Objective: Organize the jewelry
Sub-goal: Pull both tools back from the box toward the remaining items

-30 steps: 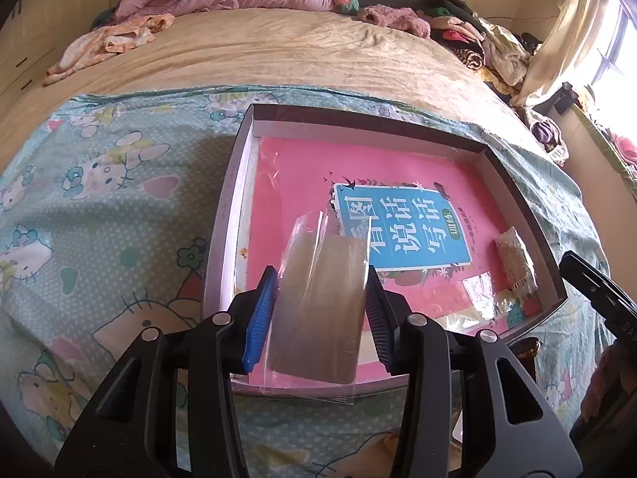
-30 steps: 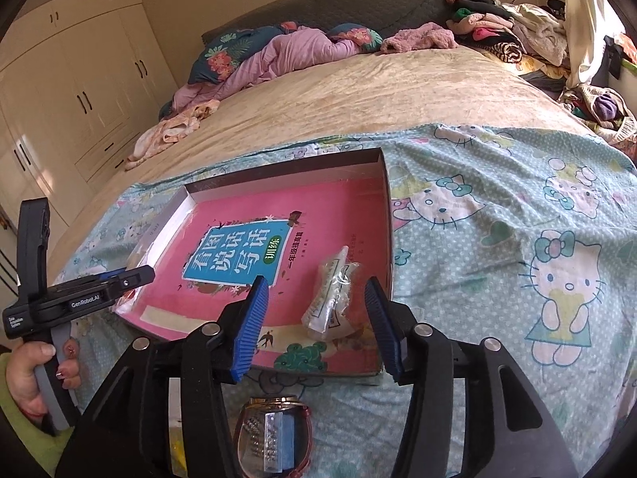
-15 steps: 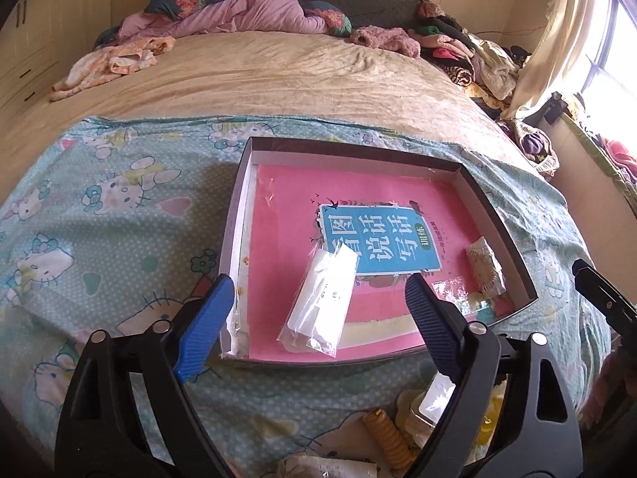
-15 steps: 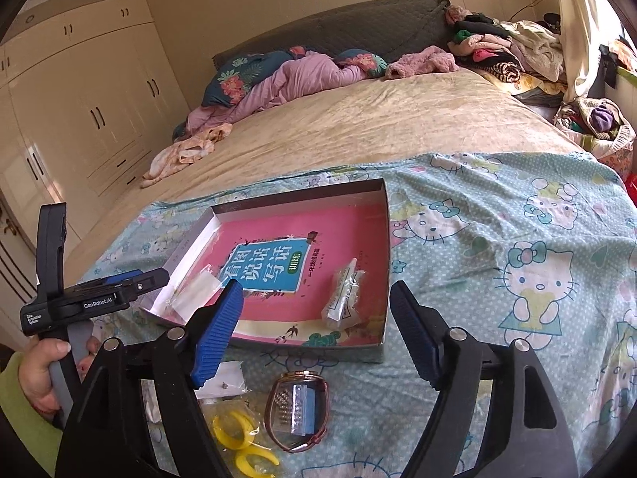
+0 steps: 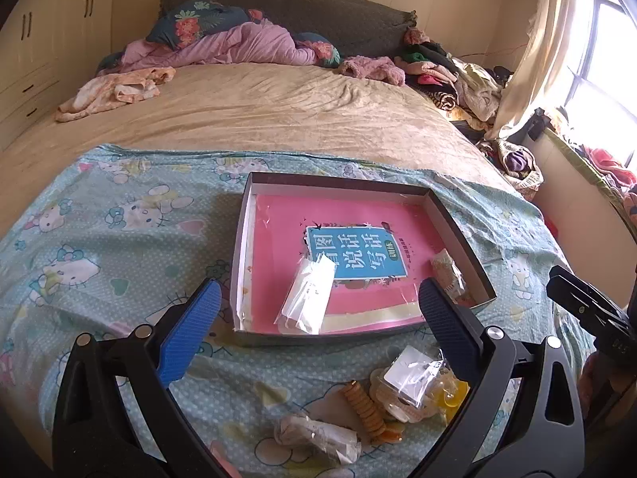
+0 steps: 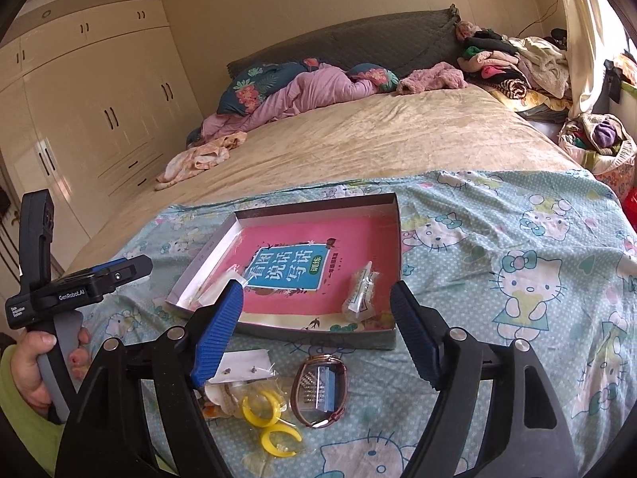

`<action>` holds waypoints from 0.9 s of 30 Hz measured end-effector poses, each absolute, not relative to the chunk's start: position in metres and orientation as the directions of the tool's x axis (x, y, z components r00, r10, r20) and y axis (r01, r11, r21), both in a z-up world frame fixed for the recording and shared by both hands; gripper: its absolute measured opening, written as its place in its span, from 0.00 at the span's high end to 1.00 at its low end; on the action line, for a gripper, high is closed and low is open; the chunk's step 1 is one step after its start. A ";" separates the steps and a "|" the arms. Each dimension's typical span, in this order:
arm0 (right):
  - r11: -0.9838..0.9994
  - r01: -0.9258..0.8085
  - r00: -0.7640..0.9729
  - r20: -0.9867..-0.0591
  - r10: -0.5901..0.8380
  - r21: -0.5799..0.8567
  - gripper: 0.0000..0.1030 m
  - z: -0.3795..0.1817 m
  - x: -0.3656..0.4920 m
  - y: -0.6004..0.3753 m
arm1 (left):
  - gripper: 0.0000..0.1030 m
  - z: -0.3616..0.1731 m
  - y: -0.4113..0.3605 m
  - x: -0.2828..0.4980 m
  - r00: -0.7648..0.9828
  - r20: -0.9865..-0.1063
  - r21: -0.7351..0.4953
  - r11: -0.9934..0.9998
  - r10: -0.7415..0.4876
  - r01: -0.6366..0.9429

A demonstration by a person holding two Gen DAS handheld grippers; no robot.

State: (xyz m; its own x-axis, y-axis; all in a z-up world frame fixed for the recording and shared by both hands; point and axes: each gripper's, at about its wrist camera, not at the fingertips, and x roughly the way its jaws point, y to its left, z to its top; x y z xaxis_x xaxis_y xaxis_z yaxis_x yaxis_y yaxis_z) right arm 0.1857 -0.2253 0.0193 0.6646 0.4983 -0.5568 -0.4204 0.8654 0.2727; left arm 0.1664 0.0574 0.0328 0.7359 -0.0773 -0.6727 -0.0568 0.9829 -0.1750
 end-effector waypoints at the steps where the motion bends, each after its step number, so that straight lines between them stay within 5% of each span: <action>1: 0.865 -0.423 0.665 -0.556 0.499 0.270 0.27 0.020 0.183 -0.226 | 0.10 0.034 0.057 0.163 0.739 -0.669 -0.175 0.983 -0.078 -0.055; 27: 0.849 -0.471 0.610 -0.606 0.511 0.241 0.27 0.010 0.135 -0.215 | 0.10 0.012 0.059 0.102 0.720 -0.690 -0.175 0.982 -0.071 -0.071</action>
